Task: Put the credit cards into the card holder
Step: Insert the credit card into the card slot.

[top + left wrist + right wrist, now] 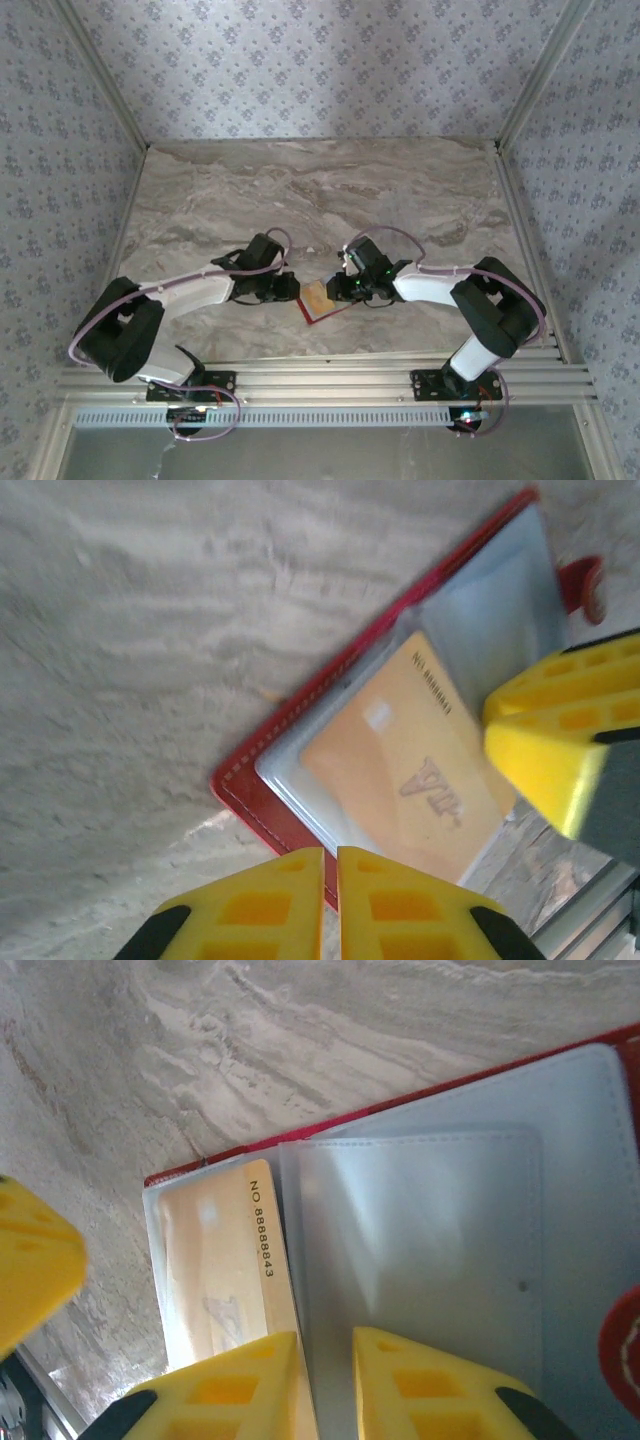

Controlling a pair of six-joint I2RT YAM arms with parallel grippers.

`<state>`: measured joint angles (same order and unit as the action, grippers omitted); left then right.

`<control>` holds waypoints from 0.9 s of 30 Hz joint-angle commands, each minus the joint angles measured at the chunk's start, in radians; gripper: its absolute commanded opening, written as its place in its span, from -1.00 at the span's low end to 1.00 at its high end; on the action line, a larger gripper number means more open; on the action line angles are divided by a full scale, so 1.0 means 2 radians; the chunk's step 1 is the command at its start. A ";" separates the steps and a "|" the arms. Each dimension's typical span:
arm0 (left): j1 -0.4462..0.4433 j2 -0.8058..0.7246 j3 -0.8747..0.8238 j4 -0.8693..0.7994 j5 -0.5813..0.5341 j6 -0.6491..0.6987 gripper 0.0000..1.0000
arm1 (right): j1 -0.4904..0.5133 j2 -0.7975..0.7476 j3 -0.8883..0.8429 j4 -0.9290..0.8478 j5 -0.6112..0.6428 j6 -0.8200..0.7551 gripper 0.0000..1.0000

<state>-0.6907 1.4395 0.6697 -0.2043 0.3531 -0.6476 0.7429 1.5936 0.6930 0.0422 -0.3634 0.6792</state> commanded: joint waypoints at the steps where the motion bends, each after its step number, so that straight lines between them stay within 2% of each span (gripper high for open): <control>1: -0.019 0.025 -0.004 0.016 0.013 -0.004 -0.81 | 0.009 0.011 0.015 -0.015 0.004 -0.008 -0.58; 9: -0.034 0.070 -0.005 0.052 0.016 -0.014 -0.82 | 0.026 0.020 0.022 -0.007 0.004 -0.003 -0.70; 16: -0.032 0.075 -0.002 0.052 0.008 -0.013 -0.82 | 0.040 0.025 0.036 -0.006 -0.001 -0.006 -0.68; 18: -0.032 0.075 0.000 0.046 0.005 -0.009 -0.82 | 0.040 0.013 0.045 -0.044 0.029 -0.017 -0.60; 23: -0.028 0.070 -0.004 0.036 0.002 0.001 -0.82 | 0.042 -0.029 0.079 -0.168 0.134 -0.052 -0.21; 27: -0.024 0.074 -0.007 0.038 0.003 0.008 -0.81 | 0.047 -0.051 0.101 -0.229 0.198 -0.063 0.00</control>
<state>-0.7418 1.5547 0.6647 -0.0990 0.3897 -0.6556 0.8303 1.5311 0.8501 -0.2554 -0.1097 0.5884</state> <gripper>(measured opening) 0.093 0.481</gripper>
